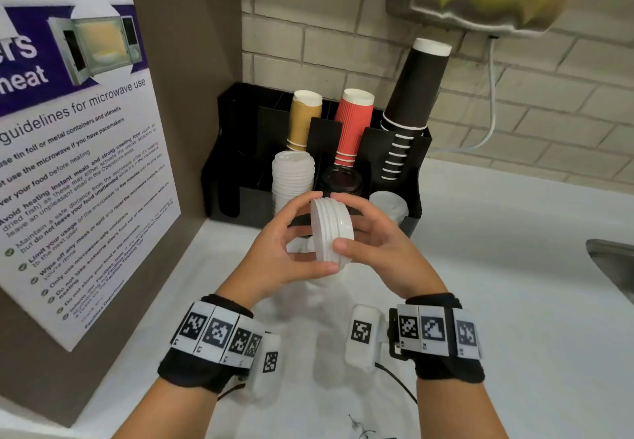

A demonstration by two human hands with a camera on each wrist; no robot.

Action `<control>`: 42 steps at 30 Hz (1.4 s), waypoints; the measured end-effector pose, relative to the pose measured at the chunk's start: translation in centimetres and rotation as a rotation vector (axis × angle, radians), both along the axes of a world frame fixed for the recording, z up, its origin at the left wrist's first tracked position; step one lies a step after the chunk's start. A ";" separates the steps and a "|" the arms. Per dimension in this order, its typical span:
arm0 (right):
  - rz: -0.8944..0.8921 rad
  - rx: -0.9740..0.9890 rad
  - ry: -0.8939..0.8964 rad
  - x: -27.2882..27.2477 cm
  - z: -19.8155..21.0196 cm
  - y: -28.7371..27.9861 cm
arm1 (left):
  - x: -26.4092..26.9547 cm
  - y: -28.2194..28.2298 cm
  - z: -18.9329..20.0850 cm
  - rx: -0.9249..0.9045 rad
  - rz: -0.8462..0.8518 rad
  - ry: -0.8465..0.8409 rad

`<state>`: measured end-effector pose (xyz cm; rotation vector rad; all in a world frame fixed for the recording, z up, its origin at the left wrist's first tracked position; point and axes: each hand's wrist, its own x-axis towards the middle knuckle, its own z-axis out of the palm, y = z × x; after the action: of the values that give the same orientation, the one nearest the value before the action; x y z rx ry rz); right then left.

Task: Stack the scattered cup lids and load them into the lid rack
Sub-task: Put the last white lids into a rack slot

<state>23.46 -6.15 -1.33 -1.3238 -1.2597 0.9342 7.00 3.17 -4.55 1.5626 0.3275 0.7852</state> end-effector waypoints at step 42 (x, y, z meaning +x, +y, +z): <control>-0.317 -0.238 -0.955 13.9 3.1 5.8 | -2.8 2.5 -0.6 0.021 0.386 0.073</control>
<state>37.38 -0.31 1.75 -2.2165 -1.5738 0.1884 4.21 5.62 -5.17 1.5710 0.6905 1.0316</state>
